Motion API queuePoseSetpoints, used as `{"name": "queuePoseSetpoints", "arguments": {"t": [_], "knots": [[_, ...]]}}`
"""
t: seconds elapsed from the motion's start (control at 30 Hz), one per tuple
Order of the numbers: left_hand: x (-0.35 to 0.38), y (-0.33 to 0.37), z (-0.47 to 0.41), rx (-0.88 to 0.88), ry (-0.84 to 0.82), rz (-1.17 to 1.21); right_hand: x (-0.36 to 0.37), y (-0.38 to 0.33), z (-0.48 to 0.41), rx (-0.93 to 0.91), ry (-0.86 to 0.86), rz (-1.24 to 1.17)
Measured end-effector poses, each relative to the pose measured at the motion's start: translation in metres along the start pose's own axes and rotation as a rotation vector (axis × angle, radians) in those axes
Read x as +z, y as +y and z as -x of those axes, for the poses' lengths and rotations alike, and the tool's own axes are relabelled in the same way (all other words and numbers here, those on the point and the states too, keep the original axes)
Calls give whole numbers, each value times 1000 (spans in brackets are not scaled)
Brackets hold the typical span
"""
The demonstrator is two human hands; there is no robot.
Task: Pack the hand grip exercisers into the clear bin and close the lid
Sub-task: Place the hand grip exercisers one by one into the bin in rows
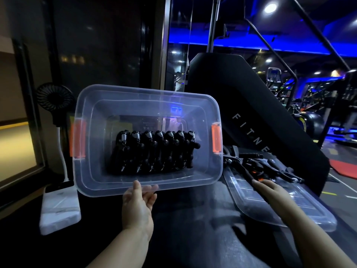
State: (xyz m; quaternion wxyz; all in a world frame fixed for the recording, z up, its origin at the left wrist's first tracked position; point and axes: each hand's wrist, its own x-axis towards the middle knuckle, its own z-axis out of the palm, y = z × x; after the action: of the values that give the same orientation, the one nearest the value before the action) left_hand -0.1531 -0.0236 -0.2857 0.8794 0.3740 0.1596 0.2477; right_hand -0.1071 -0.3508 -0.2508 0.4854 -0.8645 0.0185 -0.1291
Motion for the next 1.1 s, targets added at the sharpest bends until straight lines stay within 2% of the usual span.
{"name": "queuePoseSetpoints", "arguments": {"t": [0.2, 0.27, 0.43, 0.77, 0.87, 1.1], "knots": [[0, 0, 0, 4, 9, -15, 10, -46, 21, -80, -135, -285], [0, 0, 1, -4, 12, -16, 13, -66, 25, -144, -202, -284], [-3, 2, 1, -15, 9, -23, 28, -120, 25, -262, -228, -141], [-9, 5, 12, 74, -25, -80, 100, -200, -23, -380, -89, 482], [-8, 6, 8, 40, -18, 4, 119, -208, -46, -412, -55, 625], [-3, 1, 3, 44, 65, 36, 159, -212, -91, -414, -76, 690]]}}
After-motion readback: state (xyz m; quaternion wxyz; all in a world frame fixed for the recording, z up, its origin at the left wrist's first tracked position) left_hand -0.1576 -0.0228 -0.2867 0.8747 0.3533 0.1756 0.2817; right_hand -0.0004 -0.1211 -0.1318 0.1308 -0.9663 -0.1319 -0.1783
